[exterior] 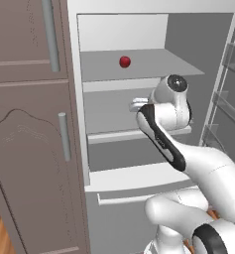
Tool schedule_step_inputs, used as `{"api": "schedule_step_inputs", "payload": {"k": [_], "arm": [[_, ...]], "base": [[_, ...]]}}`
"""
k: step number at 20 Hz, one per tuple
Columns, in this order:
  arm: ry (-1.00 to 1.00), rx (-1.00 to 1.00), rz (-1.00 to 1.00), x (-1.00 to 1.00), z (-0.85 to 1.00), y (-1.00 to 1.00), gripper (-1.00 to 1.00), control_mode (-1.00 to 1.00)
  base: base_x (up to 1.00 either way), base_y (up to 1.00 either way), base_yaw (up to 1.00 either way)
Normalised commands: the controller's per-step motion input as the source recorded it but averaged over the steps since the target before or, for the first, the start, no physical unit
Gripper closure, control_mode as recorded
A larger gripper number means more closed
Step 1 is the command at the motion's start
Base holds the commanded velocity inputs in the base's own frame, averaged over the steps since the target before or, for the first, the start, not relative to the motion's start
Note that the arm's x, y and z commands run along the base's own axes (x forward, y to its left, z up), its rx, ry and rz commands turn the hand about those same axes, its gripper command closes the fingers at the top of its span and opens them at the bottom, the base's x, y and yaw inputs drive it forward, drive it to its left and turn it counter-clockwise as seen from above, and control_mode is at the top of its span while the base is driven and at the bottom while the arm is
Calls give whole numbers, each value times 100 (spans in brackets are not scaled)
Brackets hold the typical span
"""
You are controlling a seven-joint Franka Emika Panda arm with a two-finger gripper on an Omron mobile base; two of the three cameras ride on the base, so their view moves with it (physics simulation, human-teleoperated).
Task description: Pick the apple and orange from the fridge and place them inside the tupperware on the counter.
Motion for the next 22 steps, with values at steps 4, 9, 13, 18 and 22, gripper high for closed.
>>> {"api": "schedule_step_inputs", "payload": {"k": [4, 9, 13, 18, 22], "arm": [[7, -10, 25, -92, 46, 12, 100, -100], [5, -1, 12, -79, 68, -3, 100, -100], [2, 0, 3, -84, 64, -10, 100, -100], [7, 0, 0, -71, 54, -4, 100, -100], [12, -2, 0, -43, 21, 0, 100, -100]], "base": [[0, 0, 0], [0, 0, 0], [0, 0, 0], [0, 0, 0], [0, 0, 0]]}}
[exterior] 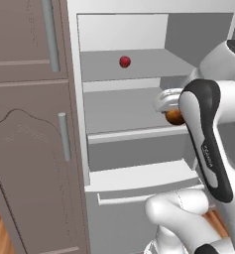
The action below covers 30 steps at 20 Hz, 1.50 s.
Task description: Pick the apple and orange from the fridge and place them inside the tupperware on the counter.
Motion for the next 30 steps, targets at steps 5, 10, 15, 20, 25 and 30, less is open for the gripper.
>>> {"api": "schedule_step_inputs", "payload": {"k": [5, 10, 15, 20, 25, 30], "arm": [[0, 0, 0, 0, 0, 0, 100, 100], [0, 0, 0, 0, 0, 0, 100, 100], [0, 0, 0, 0, 0, 0, 100, 100], [0, 0, 0, 0, 0, 0, 100, 100], [0, 0, 0, 0, 0, 0, 100, 100], [0, 0, 0, 0, 0, 0, 100, 100]], "base": [[-55, 13, 0], [-88, 17, 0], [-95, 19, 0], [-100, 17, 0], [-99, -9, 0], [-60, -78, -1]]}}
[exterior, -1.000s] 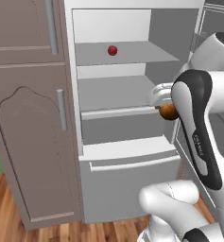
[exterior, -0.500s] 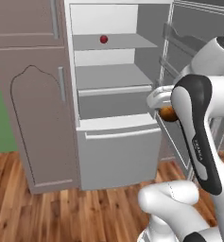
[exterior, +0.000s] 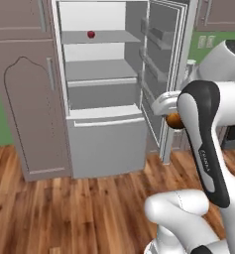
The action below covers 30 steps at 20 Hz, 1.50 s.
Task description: Pick the apple and orange from the fridge and place them inside the tupperware on the counter.
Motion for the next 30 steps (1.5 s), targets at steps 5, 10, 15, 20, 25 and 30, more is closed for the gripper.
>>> {"api": "schedule_step_inputs", "payload": {"k": [5, 10, 15, 20, 25, 30], "arm": [[0, 0, 0, 0, 0, 0, 100, 100], [0, 0, 0, 0, 0, 0, 100, 100], [0, 0, 0, 0, 0, 0, 100, 100], [0, 0, 0, 0, 0, 0, 100, 100], [0, 0, 0, 0, 0, 0, 100, 100], [0, 0, 0, 0, 0, 0, 100, 100]], "base": [[-13, -100, -1], [0, -100, -1], [0, -100, 0], [1, -100, -1], [39, -96, -3], [86, -59, 0]]}}
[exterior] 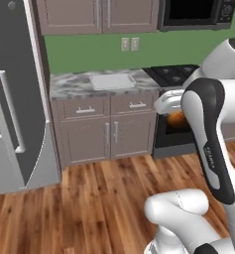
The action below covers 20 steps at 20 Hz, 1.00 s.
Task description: Pick the apple and orange from the fridge and place them inside the tupperware on the counter.
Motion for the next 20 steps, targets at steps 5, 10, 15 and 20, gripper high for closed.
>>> {"api": "schedule_step_inputs", "payload": {"k": [5, 10, 15, 20], "arm": [[0, 0, 0, 0, 0, 0, 100, 100], [0, 0, 0, 0, 0, 0, 100, 100], [0, 0, 0, 0, 0, 0, 100, 100], [0, 0, 0, 0, 0, 0, 100, 100]], "base": [[100, -34, 0], [100, -31, 0], [100, -20, -7], [100, -3, -8]]}}
